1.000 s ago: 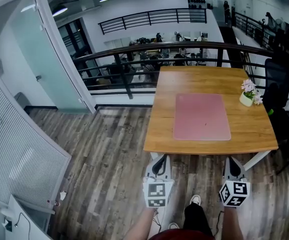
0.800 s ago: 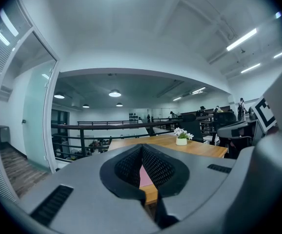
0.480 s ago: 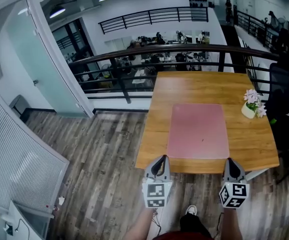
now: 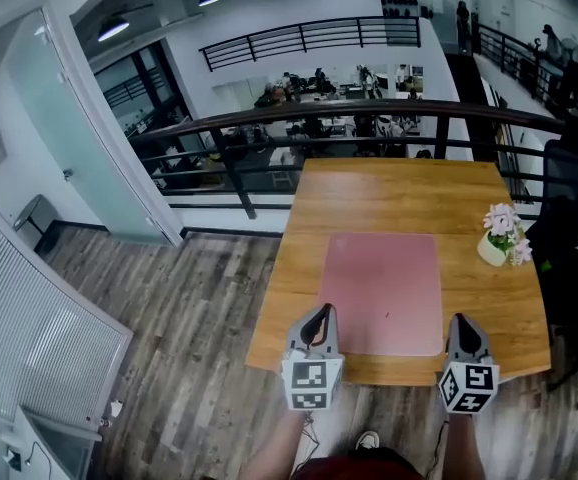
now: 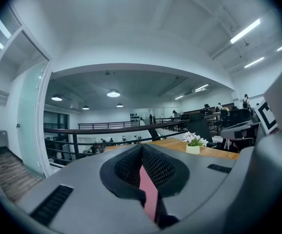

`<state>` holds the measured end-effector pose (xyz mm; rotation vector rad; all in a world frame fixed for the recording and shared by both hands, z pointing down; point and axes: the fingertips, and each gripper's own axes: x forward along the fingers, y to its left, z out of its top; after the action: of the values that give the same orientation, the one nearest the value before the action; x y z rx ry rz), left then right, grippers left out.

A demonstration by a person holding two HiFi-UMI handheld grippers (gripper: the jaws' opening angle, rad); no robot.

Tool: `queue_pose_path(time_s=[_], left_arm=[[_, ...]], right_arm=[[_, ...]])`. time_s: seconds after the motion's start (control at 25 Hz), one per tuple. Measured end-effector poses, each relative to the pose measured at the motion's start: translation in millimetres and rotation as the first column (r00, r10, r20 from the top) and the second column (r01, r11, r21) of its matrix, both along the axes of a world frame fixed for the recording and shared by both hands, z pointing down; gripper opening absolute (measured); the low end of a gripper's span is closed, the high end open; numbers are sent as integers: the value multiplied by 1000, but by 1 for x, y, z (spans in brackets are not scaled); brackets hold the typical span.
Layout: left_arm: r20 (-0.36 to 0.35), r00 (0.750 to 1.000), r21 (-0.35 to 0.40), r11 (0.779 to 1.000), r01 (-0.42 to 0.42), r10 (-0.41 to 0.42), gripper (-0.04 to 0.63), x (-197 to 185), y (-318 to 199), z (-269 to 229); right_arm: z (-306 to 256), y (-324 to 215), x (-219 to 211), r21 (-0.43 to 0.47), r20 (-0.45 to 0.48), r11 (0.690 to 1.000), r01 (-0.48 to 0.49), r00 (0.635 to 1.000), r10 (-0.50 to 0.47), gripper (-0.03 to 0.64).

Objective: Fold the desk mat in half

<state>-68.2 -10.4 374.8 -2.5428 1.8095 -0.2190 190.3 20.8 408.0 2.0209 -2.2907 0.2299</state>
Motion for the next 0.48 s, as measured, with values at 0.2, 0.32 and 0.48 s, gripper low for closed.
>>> queue_pose_path(time_s=[0.2, 0.32, 0.48], left_arm=[[1, 1000, 1, 1000, 1, -1, 18, 19, -34, -2], [4, 1000, -6, 1000, 1, -1, 18, 25, -54, 2], [4, 1000, -15, 1000, -8, 8, 18, 31, -83, 10]], right_arm=[[0, -39, 18, 7, -6, 1000, 18, 1000, -18, 9], [5, -60, 22, 1, -7, 1000, 25, 1000, -25, 9], [10, -87, 25, -6, -14, 1000, 27, 1000, -28, 9]])
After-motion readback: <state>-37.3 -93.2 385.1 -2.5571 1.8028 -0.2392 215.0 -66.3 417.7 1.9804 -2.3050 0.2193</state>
